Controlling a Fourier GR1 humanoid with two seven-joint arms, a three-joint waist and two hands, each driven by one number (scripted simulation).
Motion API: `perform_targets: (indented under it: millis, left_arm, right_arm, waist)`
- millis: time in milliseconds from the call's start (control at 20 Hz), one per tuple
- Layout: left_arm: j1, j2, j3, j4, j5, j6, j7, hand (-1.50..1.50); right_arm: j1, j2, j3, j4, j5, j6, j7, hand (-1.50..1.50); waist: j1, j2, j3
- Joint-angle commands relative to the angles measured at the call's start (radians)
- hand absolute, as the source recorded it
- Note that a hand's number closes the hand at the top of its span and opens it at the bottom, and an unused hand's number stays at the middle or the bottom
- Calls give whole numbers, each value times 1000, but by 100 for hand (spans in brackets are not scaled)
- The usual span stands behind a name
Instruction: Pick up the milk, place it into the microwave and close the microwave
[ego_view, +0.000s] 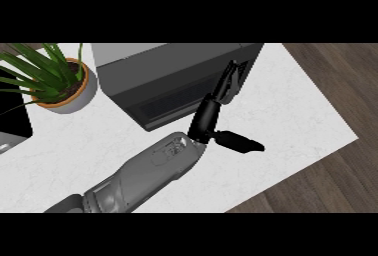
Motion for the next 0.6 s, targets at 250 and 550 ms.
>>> perform_targets:
  millis: [250,550]
  left_arm:
    - [-53,-4,7,45,62,6,-19,-150]
    - [-48,-4,-16,56,91,8,-48,-150]
  right_arm:
    - [-23,-29,-18,0,-40,5,27,-150]
    - [-31,-44,-21,3,-67,10,45,-150]
  waist:
    - [-17,6,1]
    - [-20,7,1]
